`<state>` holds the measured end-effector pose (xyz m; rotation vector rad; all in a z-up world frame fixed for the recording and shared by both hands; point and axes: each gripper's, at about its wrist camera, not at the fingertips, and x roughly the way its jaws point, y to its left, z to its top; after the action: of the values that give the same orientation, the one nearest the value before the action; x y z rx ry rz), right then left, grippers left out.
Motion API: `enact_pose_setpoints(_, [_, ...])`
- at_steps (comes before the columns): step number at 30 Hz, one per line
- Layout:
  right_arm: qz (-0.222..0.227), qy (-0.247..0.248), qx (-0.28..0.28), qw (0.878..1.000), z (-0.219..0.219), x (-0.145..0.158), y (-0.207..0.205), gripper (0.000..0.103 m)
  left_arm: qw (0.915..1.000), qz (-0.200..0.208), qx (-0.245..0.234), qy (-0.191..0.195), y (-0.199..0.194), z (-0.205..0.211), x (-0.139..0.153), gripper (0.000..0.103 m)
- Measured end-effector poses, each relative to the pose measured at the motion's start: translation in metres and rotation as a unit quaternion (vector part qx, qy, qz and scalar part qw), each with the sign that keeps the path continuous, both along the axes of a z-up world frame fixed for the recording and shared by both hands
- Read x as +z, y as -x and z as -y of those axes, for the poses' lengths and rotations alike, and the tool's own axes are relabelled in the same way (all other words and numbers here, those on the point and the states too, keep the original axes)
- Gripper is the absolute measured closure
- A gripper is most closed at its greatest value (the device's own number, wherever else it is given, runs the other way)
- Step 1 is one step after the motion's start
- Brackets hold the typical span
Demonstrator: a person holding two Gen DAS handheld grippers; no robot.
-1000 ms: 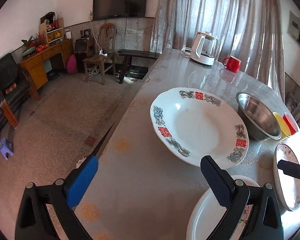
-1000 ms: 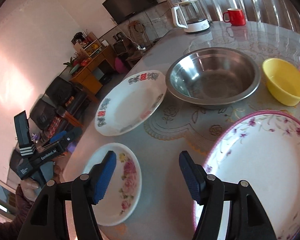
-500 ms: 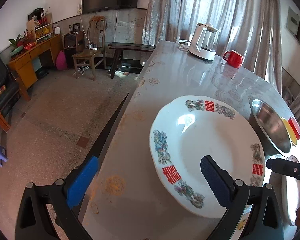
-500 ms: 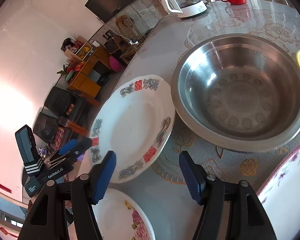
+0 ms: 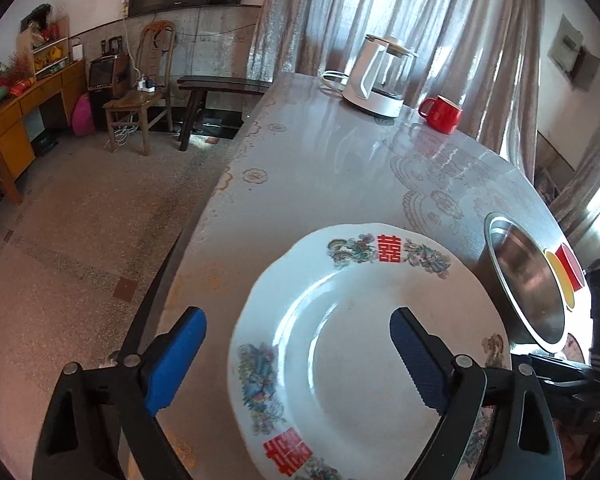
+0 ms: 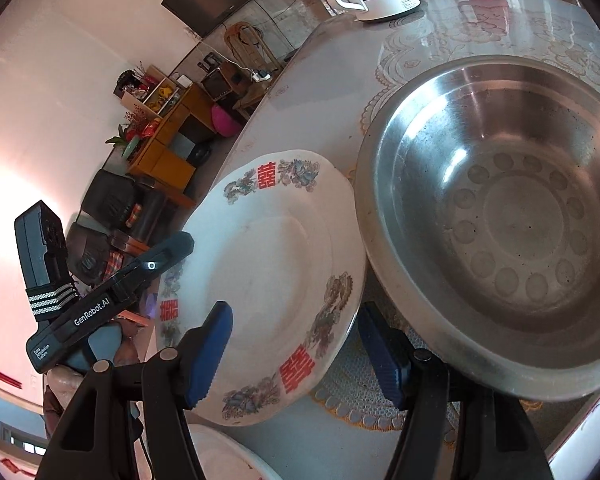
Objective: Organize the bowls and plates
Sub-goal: 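Grasp the red double-happiness plate rim with the left tool and lift it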
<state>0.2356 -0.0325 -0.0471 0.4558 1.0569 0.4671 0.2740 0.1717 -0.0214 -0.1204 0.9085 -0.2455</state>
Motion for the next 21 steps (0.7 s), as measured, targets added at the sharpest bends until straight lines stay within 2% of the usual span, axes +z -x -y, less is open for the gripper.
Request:
enact_pose_setpoints(1, [-0.001, 0.0, 0.0, 1.0, 0.0, -0.001, -0.001, 0.037, 0.9999, -0.002, -0.011, 0.009, -0.002, 0.003, 0.0, 0.015])
enact_pose_setpoints(5, [0.006, 0.005, 0.011, 1.0, -0.004, -0.004, -0.007, 0.037, 1.0, 0.004, 0.003, 0.003, -0.002, 0.01, 0.0, 0.013])
enact_pose_setpoints(8, [0.007, 0.006, 0.026, 1.0, -0.011, -0.002, -0.007, 0.038, 0.9995, 0.004, 0.009, 0.028, 0.008, 0.005, 0.004, 0.015])
enact_pose_setpoints(9, [0.011, 0.027, 0.026, 0.999, -0.014, -0.001, -0.005, 0.038, 0.9995, 0.008, 0.008, 0.03, 0.012, 0.004, 0.004, 0.015])
enact_pose_setpoints(11, [0.024, 0.044, 0.029, 0.998, -0.016, 0.0, 0.0, 0.039, 0.9998, 0.01, 0.002, 0.02, 0.02, 0.005, 0.001, 0.016])
enact_pose_setpoints(13, [0.025, 0.045, 0.029, 0.998, -0.013, 0.001, 0.002, 0.043, 0.9999, 0.015, 0.004, 0.005, 0.028, 0.007, 0.001, 0.021])
enact_pose_setpoints(21, [0.026, 0.069, 0.029, 0.997, -0.012, 0.003, 0.003, 0.044, 0.9998, 0.004, 0.015, -0.011, 0.031, 0.016, 0.001, 0.019])
